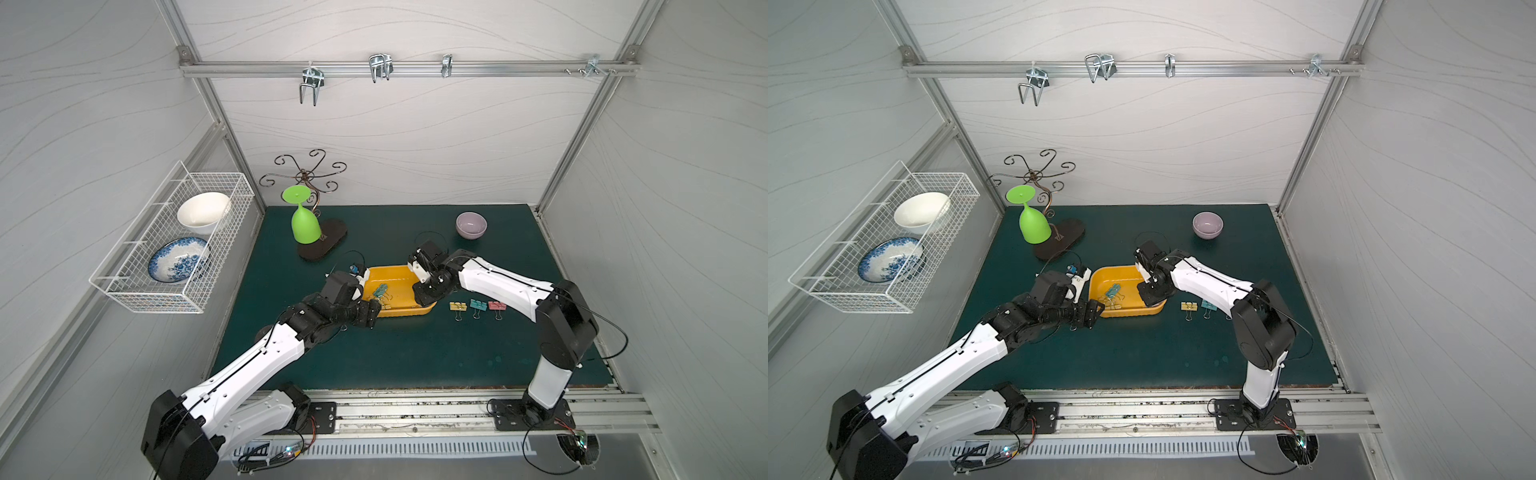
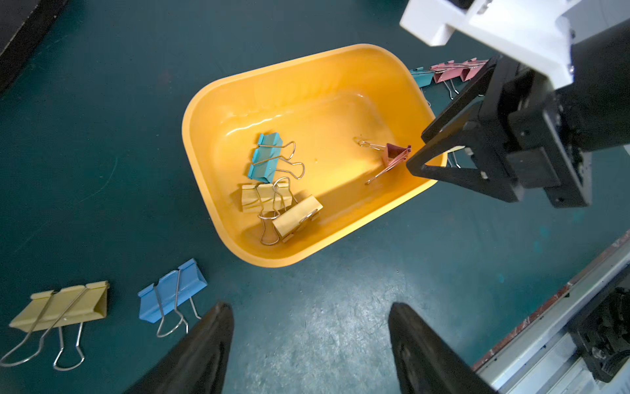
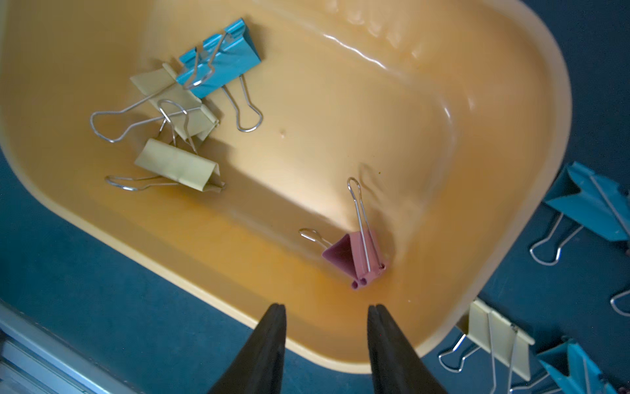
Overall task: Take out the binder clips from the storage box
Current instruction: Pick up the binder clip from the storage box.
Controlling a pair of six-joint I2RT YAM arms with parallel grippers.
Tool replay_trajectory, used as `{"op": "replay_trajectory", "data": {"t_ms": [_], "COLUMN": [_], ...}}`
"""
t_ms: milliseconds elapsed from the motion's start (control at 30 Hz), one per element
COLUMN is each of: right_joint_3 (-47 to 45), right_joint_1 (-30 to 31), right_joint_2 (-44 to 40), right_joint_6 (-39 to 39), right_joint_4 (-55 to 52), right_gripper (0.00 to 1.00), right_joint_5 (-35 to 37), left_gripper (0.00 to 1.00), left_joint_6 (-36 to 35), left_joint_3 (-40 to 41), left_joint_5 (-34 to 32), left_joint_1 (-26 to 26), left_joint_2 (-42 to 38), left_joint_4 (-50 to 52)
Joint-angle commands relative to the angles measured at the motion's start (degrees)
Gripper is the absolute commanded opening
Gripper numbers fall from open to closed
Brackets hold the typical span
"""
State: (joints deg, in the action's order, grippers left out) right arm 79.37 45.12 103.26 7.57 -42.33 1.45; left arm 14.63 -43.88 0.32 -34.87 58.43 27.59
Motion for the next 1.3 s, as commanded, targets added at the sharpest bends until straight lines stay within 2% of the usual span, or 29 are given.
{"op": "replay_trajectory", "data": {"t_ms": [0,133,233,500,633,733,1100,1267], "right_joint_3": [2.31,2.69,2.89,3.95,5.59,6.14,10.43,10.69], "right_joint_1": [0.40,0.59,0.58,0.58,0.54,0.58,0.54,0.51], "right_joint_2": [2.06,2.88,3.33,5.46,7.44,8.41,7.76,3.35], "right_joint_6": [-9.50,-15.90,-18.83,-23.45,-24.36,-24.65,-23.77,-21.38], "right_joint_4": [-3.66,-4.97,-5.17,-4.32,-5.87,-6.27,-8.32,-8.40], "right_gripper": [0.43,0.43,0.40,0.35,0.33,0.28,0.01,0.00], "right_joint_5": [2.77,1.51,3.36,4.39,5.27,5.24,4.41,3.46], "left_gripper": [0.77,0.77,0.77,0.77,0.77,0.77,0.77,0.76], "left_joint_6": [-1.80,-2.17,-2.42,-2.54,-2.66,-2.59,-2.20,0.70], "left_joint_3": [-1.08,-1.61,-2.18,-2.18,-2.10,-2.02,-1.96,-2.31], "left_joint_5": [-1.50,-0.61,-0.80,-0.48,-0.27,-0.44,-0.48,-1.57], "left_joint_1": [0.42,0.42,0.42,0.42,0.42,0.42,0.42,0.49], "left_joint_2": [0.68,1.96,2.64,2.69,2.56,2.33,1.84,0.53], "left_joint_4": [0.00,1.20,2.22,2.02,2.16,2.29,2.46,2.83]}}
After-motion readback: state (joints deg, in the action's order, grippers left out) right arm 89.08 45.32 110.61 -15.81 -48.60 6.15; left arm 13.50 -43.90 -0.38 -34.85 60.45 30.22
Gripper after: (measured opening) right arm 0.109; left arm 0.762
